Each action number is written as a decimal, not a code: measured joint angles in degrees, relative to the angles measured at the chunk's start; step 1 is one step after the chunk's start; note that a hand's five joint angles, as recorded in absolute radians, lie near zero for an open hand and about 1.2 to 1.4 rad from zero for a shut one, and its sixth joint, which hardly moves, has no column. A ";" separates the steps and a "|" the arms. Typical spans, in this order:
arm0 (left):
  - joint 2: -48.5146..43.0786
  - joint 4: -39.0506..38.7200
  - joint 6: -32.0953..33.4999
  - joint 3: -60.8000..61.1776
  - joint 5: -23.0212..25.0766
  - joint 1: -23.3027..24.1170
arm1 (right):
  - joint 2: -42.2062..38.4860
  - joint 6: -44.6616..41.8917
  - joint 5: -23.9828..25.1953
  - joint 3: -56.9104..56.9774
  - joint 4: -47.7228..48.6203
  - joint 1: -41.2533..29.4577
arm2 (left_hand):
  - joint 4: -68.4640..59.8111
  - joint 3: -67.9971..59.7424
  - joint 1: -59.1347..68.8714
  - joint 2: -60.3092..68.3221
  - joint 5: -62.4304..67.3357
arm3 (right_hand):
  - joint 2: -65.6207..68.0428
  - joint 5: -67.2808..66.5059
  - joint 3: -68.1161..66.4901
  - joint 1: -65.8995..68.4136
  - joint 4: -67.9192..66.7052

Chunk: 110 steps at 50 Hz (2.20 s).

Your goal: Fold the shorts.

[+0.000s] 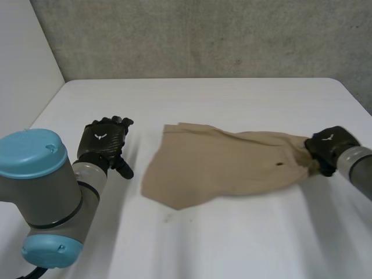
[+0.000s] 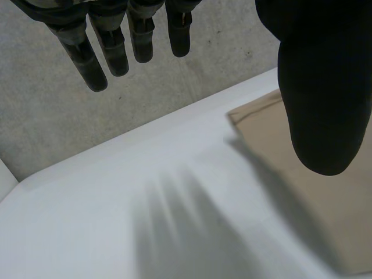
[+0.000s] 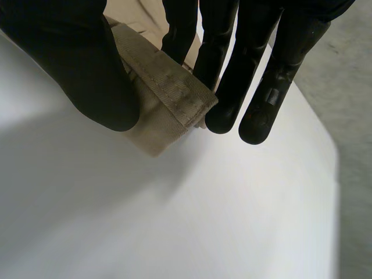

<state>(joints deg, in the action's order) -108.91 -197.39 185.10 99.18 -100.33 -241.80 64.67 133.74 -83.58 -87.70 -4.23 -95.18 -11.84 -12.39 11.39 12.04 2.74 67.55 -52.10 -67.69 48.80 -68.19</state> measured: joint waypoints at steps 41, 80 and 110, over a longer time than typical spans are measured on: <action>0.31 -0.08 -0.05 -10.12 0.97 1.09 | -1.53 29.39 16.70 14.51 7.39 -23.82 | 0.00 0.00 0.00 0.00 0.00 | -54.80 48.03 55.34 -36.95 54.50; -15.46 27.58 0.08 -35.35 1.72 12.21 | -8.72 24.80 3.00 22.87 -6.31 -18.12 | 0.00 0.00 0.00 0.00 0.00 | -55.69 48.31 56.77 -40.63 54.51; 15.74 41.81 -1.46 -33.95 2.27 -3.29 | 16.99 34.34 -10.98 24.00 -13.09 -16.16 | 0.00 0.01 0.04 -0.02 0.00 | -55.67 48.32 56.77 -40.64 54.50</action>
<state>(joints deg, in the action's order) -93.17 -155.58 183.64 65.23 -98.07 -245.09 81.66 168.09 -94.56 -63.70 -17.31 -111.33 -11.84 -12.38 11.44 12.02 2.74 11.88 -3.78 -10.92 8.16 -13.69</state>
